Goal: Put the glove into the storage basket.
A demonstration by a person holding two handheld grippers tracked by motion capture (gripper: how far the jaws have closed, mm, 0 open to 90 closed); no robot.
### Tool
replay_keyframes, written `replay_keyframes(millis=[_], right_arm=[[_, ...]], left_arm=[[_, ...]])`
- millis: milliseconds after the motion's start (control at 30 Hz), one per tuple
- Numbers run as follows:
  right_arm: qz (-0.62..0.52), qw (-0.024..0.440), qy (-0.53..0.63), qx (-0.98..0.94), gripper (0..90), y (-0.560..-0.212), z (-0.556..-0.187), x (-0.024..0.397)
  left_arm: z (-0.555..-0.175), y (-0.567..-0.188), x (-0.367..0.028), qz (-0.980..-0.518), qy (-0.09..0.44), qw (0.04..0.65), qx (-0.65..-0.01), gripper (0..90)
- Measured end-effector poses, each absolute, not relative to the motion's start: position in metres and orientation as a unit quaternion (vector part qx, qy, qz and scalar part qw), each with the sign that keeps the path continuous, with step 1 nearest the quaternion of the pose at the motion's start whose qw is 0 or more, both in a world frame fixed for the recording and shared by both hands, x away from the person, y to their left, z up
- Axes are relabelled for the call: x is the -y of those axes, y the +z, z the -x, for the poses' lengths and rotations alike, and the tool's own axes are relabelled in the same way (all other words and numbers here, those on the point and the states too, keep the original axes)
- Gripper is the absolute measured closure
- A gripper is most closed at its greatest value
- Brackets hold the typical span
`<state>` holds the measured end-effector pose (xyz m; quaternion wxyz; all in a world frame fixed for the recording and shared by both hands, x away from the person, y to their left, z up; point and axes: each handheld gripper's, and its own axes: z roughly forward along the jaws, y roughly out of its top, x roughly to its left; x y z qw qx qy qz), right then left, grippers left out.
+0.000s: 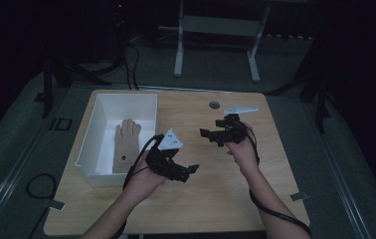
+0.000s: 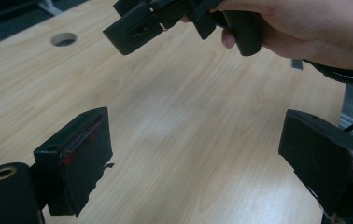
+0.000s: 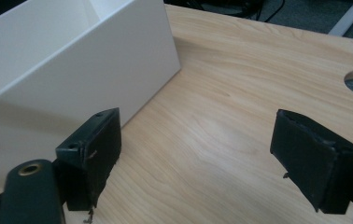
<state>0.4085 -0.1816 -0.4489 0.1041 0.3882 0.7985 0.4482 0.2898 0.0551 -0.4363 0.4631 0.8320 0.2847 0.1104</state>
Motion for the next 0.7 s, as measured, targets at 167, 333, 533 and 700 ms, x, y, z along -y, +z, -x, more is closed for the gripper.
replay_keyframes(millis=[167,333,533,700], right_arm=[[-0.385,0.108,0.447,-0.800,16.5,-0.463,-0.403,0.193],[-0.383,0.108,0.439,-0.806,17.0,-0.479,-0.397,0.198],[-0.375,0.114,0.431,-0.813,16.2,-0.496,-0.391,0.201],[-0.375,0.107,0.422,-0.819,15.0,-0.516,-0.388,0.205]], left_arm=[[-0.287,-0.451,-0.044,-0.837,0.102,0.464,-0.270,10.0],[-0.283,-0.475,-0.031,-0.842,0.108,0.460,-0.260,9.9],[-0.281,-0.498,-0.020,-0.851,0.079,0.454,-0.251,10.0],[-0.279,-0.512,-0.016,-0.848,0.061,0.461,-0.254,9.9]])
